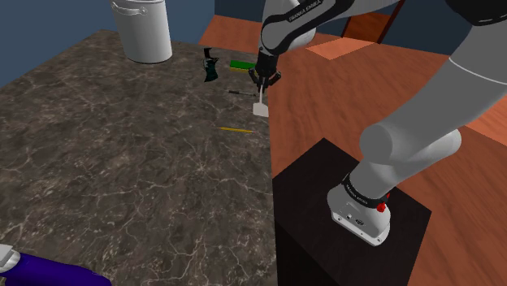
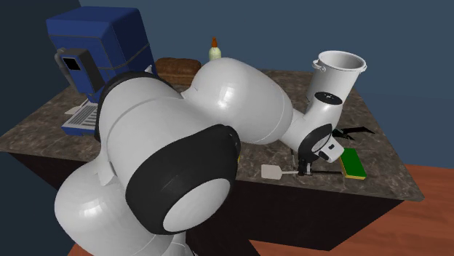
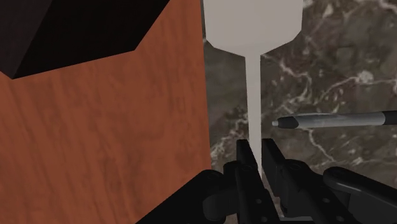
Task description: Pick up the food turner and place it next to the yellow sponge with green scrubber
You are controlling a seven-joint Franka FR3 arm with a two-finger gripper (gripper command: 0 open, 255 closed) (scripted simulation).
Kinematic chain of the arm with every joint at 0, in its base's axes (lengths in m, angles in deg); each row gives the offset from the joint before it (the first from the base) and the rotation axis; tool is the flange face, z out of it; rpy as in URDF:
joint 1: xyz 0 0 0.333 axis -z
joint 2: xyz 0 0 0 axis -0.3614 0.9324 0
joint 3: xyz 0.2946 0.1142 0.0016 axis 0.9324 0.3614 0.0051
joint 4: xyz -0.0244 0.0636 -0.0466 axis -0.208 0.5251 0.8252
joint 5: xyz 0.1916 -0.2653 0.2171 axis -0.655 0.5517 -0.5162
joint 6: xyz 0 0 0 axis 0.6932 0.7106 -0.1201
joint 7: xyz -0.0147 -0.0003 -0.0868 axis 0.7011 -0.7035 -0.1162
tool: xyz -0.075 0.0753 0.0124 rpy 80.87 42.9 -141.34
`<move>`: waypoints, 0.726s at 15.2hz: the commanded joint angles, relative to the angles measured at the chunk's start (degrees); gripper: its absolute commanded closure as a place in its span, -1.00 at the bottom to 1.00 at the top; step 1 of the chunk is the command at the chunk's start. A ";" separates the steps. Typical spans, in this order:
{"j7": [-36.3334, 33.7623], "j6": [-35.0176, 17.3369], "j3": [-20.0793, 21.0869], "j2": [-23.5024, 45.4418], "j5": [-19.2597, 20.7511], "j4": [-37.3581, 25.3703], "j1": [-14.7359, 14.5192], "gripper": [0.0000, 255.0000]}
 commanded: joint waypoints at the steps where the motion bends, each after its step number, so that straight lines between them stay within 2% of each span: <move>1: -0.13 -0.32 0.01 0.18 0.15 0.14 -0.01 1.00; 7: -0.12 -0.31 0.01 0.17 0.15 0.14 -0.01 1.00; 8: -0.12 -0.31 0.01 0.17 0.15 0.14 -0.01 -1.00; 11: -0.12 -0.31 0.01 0.17 0.15 0.14 -0.01 -1.00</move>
